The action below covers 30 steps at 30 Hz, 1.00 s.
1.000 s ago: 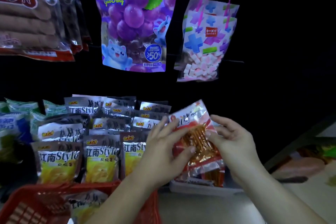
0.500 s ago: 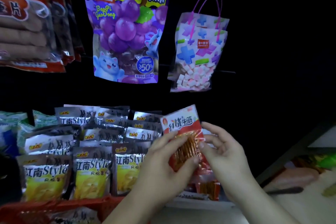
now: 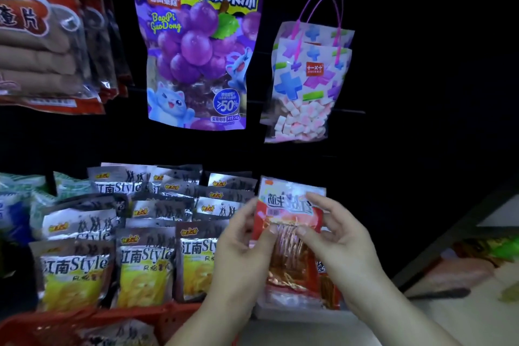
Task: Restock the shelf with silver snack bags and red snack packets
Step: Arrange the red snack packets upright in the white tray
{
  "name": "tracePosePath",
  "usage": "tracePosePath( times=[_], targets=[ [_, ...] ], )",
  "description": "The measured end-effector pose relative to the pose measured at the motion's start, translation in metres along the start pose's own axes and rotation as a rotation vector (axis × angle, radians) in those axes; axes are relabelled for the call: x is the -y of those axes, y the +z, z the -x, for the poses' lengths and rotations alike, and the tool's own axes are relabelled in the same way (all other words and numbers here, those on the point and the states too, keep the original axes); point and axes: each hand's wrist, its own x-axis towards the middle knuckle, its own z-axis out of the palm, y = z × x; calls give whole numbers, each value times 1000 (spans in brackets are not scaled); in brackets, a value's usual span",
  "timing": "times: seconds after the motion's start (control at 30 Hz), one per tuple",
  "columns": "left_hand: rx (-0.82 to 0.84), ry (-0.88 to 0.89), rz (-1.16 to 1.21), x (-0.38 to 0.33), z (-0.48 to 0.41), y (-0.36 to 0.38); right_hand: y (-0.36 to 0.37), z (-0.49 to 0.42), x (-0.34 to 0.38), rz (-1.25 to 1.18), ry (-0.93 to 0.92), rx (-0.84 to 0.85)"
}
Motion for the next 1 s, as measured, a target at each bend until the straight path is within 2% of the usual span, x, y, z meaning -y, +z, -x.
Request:
tracePosePath(
  times=[0.07, 0.17, 0.33, 0.53, 0.63, 0.77, 0.8, 0.9, 0.93, 1.0],
  targets=[
    [-13, 100, -127, 3, -2, -4, -1, -1, 0, -5, -9, -6],
    [75, 145, -289, 6, -5, -10, -5, -2, 3, -26, 5, -17],
    [173, -114, -31, 5, -8, -11, -8, -5, 4, 31, -6, -48],
    [149, -116, -7, 10, -9, -11, -17, -4, 6, 35, 46, 66],
    [148, -27, -87, 12, -7, -12, -16, -4, 2, 98, -3, 53],
    [-83, 337, -547, 16, -7, -10, -12, -4, -1, 205, -102, 38],
    [-48, 335, -539, 16, -4, -6, -11, -4, 0, 212, -117, 43],
    [186, 86, -254, 13, 5, 10, -9, -2, 7, 104, -32, 177],
    [207, 37, -178, 15, 5, 11, -9, -1, 9, 54, 15, 236],
    [184, 42, -172, 21, -2, 5, -7, -1, 11, -17, 56, 278]
  ],
)
